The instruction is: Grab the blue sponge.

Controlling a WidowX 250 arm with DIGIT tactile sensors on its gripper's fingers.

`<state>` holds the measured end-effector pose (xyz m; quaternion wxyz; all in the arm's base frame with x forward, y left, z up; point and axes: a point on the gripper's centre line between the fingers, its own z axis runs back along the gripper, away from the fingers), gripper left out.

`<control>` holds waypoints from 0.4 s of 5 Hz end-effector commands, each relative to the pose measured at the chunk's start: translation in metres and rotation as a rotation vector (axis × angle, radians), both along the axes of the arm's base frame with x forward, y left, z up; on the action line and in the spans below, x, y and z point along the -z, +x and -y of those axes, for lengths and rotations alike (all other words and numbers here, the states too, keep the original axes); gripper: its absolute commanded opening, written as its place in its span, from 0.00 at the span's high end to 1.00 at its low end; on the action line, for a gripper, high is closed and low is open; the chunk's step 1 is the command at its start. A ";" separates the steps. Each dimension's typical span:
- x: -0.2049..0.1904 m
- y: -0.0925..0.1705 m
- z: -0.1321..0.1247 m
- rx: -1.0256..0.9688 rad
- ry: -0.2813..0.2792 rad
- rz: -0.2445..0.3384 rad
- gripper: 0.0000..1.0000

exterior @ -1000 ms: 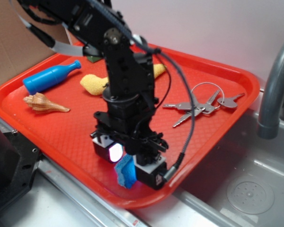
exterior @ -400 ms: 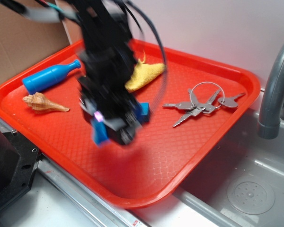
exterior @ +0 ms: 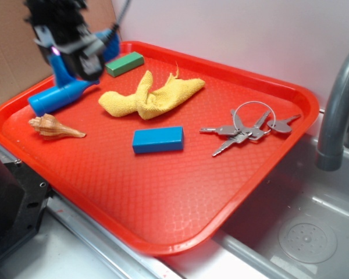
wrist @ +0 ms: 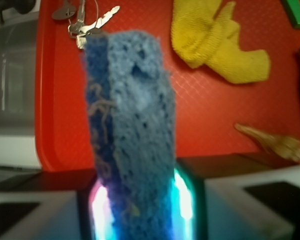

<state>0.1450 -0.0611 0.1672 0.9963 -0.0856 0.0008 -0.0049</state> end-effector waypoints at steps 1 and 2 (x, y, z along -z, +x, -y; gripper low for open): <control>-0.063 -0.018 -0.021 -0.115 0.081 0.181 1.00; -0.058 -0.014 -0.029 -0.210 0.197 0.189 1.00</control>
